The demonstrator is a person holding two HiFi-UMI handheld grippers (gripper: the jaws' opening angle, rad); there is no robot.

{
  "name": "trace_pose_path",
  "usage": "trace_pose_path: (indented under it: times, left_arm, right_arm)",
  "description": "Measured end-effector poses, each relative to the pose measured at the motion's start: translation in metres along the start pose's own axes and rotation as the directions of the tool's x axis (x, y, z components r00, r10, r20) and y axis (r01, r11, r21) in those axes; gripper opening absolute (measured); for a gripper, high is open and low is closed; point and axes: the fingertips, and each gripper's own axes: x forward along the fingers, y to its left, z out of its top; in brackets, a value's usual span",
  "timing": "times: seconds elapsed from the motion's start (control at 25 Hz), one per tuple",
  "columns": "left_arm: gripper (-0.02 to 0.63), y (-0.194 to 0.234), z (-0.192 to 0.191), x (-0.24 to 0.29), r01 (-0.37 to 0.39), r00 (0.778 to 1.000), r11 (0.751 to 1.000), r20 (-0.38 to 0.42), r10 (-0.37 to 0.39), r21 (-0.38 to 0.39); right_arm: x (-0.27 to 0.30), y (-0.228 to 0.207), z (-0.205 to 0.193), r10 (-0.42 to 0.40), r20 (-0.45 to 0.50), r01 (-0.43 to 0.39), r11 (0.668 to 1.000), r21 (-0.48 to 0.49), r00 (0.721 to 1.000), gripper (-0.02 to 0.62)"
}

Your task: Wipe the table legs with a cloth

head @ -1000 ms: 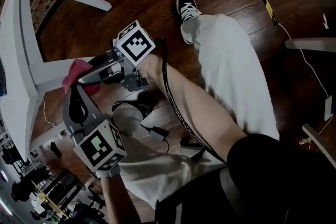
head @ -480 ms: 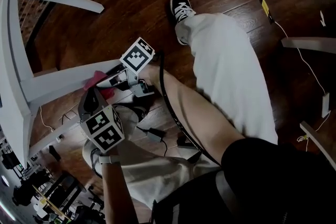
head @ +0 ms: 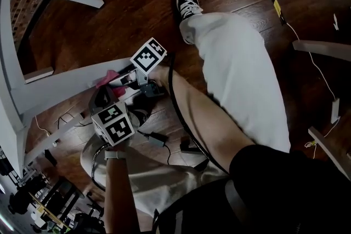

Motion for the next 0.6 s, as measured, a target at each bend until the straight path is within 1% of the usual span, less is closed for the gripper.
trace_pose_path:
  times: [0.24, 0.36, 0.48, 0.6]
  left_arm:
    - [0.000, -0.018, -0.025, 0.035, 0.043, 0.997, 0.999, -0.067, -0.043, 0.008]
    - [0.000, -0.027, -0.036, 0.051, 0.059, 0.993, 0.998, -0.101, -0.060, -0.015]
    - [0.000, -0.035, -0.044, 0.065, 0.058, 0.988, 0.997, -0.140, -0.064, -0.050]
    - [0.000, -0.044, -0.055, 0.080, 0.066, 0.981, 0.996, -0.180, -0.077, -0.066]
  right_arm:
    - [-0.011, -0.041, -0.013, -0.104, -0.022, 0.105, 0.993, 0.046, 0.994, 0.100]
    - [-0.017, -0.059, -0.019, -0.158, -0.027, 0.160, 0.985, 0.064, 0.987, 0.100]
    - [-0.024, -0.077, -0.023, -0.206, -0.035, 0.208, 0.975, 0.083, 0.978, 0.100]
    - [-0.030, -0.094, -0.029, -0.255, -0.059, 0.260, 0.961, 0.098, 0.965, 0.100]
